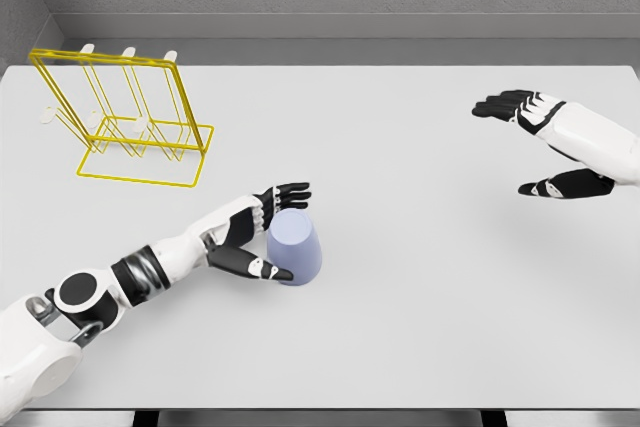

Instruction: Place the cup on the cup holder with both arms

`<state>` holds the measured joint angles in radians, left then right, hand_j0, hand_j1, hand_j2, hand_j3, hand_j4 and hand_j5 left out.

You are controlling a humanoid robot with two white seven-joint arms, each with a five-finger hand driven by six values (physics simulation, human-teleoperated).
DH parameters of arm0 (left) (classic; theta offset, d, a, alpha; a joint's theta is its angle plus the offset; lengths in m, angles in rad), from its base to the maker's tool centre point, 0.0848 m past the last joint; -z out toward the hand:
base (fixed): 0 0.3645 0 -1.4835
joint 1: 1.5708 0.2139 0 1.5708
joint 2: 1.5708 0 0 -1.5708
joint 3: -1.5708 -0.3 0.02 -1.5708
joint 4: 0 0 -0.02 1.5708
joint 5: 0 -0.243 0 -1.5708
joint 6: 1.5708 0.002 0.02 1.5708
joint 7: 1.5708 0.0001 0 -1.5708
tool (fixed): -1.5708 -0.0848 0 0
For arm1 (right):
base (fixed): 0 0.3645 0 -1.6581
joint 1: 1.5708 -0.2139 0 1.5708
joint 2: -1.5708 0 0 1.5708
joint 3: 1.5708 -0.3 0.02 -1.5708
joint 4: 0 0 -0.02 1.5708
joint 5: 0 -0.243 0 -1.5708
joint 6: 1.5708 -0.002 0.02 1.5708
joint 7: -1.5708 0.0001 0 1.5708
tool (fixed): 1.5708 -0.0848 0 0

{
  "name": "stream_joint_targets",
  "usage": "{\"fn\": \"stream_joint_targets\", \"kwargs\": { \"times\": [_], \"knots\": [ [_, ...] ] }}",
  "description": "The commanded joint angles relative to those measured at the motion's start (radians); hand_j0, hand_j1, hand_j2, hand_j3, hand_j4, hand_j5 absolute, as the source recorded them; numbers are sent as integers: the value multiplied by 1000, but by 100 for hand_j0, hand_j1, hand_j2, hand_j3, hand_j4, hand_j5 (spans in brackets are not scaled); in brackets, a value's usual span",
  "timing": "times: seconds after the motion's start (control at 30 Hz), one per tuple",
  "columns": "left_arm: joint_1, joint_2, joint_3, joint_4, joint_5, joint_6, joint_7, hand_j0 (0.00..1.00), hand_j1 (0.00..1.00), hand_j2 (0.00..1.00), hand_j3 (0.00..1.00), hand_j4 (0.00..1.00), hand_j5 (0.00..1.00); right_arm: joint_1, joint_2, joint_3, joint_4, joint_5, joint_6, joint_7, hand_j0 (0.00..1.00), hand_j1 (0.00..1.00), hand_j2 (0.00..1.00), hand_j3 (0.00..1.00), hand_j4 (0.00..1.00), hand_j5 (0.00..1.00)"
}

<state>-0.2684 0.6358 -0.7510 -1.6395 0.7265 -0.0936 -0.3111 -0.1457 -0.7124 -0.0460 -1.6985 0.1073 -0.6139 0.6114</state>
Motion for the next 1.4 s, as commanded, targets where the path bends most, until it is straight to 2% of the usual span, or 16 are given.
{"fn": "stream_joint_targets", "kwargs": {
  "times": [0.0,0.63,0.73,0.83,0.93,1.1,1.37],
  "knots": [
    [0,-1,-1,4,4,0,0,100,100,100,100,100,100,0,-1,0,0,-8,3,-1,100,100,100,100,100,100],
    [3,-25,-13,32,-10,0,1,100,100,100,100,100,100,3,-1,0,0,-9,3,-1,100,100,100,100,100,100],
    [2,-25,-11,41,-6,-2,1,90,90,90,90,90,90,3,-1,0,0,-9,3,-1,100,100,100,100,100,100],
    [5,-38,-10,46,-2,-5,1,71,71,71,71,71,71,3,-1,0,0,-9,3,-1,100,100,100,100,100,100],
    [6,-39,-10,47,-1,-5,1,64,64,64,64,64,64,3,-1,0,0,-9,3,-1,100,100,100,100,100,100],
    [6,-39,-4,47,1,-11,3,58,58,58,58,58,58,3,-1,0,0,-11,3,-1,100,100,100,100,100,100],
    [9,-38,30,20,5,-12,1,59,59,59,59,59,59,3,-1,0,0,-11,3,-1,100,100,100,100,100,100]
  ]
}}
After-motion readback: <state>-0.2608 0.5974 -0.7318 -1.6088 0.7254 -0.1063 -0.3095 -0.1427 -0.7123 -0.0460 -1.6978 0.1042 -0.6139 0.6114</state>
